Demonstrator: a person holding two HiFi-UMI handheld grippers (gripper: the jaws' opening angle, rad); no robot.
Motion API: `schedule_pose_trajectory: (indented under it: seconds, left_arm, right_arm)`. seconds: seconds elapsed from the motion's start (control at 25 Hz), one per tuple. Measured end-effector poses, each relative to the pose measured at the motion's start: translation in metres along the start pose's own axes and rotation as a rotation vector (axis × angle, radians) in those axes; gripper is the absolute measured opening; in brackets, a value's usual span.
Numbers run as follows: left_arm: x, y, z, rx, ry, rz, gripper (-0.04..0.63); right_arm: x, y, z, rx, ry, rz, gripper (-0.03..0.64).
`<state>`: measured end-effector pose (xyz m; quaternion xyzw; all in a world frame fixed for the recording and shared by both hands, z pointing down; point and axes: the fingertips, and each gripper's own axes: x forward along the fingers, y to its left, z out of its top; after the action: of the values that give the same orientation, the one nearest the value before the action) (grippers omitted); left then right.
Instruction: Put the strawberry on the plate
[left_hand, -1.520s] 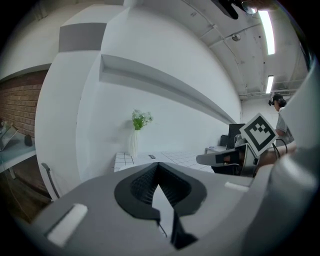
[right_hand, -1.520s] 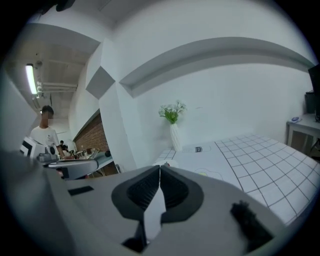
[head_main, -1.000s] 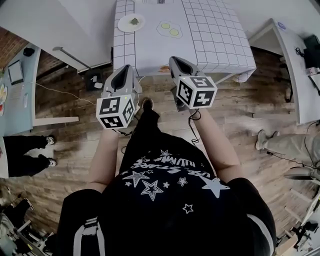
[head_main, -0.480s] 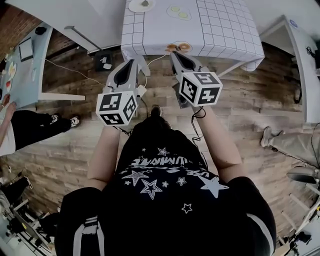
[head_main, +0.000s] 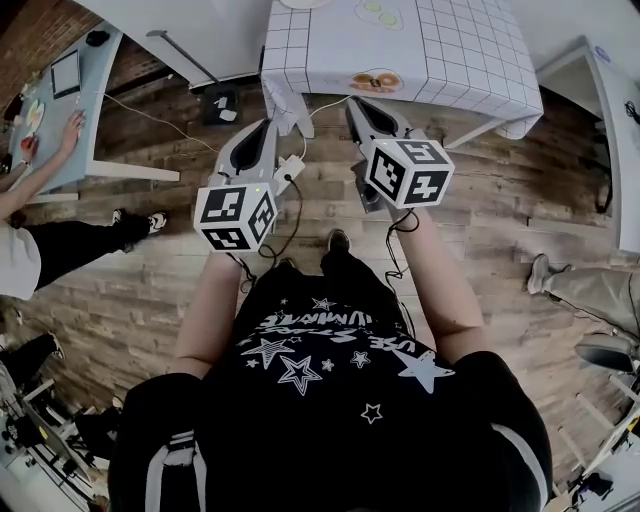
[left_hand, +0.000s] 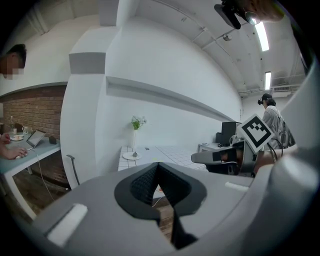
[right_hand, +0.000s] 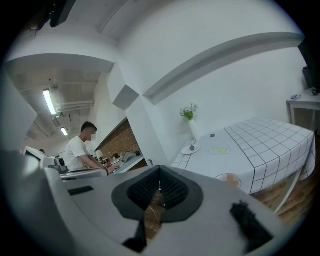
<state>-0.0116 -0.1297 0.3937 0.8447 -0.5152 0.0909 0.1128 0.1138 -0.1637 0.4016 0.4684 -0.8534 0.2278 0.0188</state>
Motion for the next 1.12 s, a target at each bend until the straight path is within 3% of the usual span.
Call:
schedule_pose_trajectory:
  seconds: [0.24, 1.12]
  left_arm:
    - [-0.026, 0.023, 0.006, -0.005, -0.032, -0.019, 0.009]
    - [-0.159, 0.087, -0.018, -0.006, -0.087, -0.24, 0.009]
  right_arm:
    - [0.002, 0.032, -0.006, -0.017, -0.009, -0.024, 0.014]
    - [-0.032, 0.191, -0.068, -0.075, -0.037, -0.235, 0.014]
